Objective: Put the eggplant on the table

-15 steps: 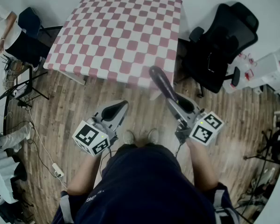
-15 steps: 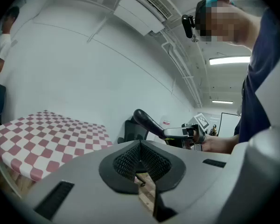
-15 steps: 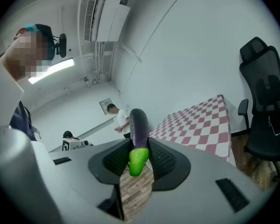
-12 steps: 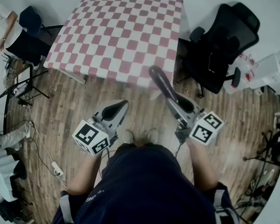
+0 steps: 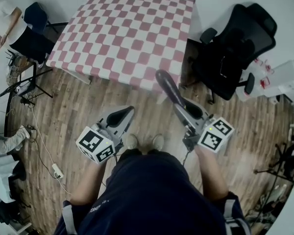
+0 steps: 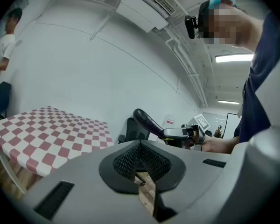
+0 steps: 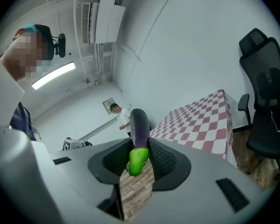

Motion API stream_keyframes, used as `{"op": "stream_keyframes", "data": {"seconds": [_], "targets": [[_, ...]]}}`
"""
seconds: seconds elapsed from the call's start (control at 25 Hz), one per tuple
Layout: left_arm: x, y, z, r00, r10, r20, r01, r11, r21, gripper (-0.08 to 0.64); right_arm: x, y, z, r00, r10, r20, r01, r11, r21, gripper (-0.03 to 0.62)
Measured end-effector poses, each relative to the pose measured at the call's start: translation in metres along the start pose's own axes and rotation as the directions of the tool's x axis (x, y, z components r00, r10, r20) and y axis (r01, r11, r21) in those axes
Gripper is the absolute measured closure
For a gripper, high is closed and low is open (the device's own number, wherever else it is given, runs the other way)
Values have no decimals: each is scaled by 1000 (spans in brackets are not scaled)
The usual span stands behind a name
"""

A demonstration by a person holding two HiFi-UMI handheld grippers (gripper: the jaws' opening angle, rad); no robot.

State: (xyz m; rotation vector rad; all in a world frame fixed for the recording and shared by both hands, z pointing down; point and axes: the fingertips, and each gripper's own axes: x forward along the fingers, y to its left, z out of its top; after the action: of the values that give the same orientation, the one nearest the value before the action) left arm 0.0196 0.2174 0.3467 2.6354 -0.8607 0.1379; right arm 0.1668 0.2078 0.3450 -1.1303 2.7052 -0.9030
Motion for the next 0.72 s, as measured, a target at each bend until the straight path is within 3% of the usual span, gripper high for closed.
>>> {"op": "stream_keyframes", "data": {"seconds": [0.32, 0.52, 0.64, 0.72], "targets": [[12, -24, -9, 999, 51, 4, -51, 999, 6, 532, -32, -31, -4, 1000, 2, -11, -2, 1000, 26, 459], [20, 7, 5, 996, 85, -9, -86, 996, -11, 532, -3, -48, 20, 1000, 13, -24, -12, 999, 39, 457], [16, 4, -4, 995, 102, 9, -102, 995, -11, 532, -6, -48, 8, 999, 22, -34, -21, 999, 39, 459], [20, 23, -1, 994, 105, 25, -105, 994, -14, 532, 13, -56, 10, 999, 21, -47, -19, 999, 35, 457]]}}
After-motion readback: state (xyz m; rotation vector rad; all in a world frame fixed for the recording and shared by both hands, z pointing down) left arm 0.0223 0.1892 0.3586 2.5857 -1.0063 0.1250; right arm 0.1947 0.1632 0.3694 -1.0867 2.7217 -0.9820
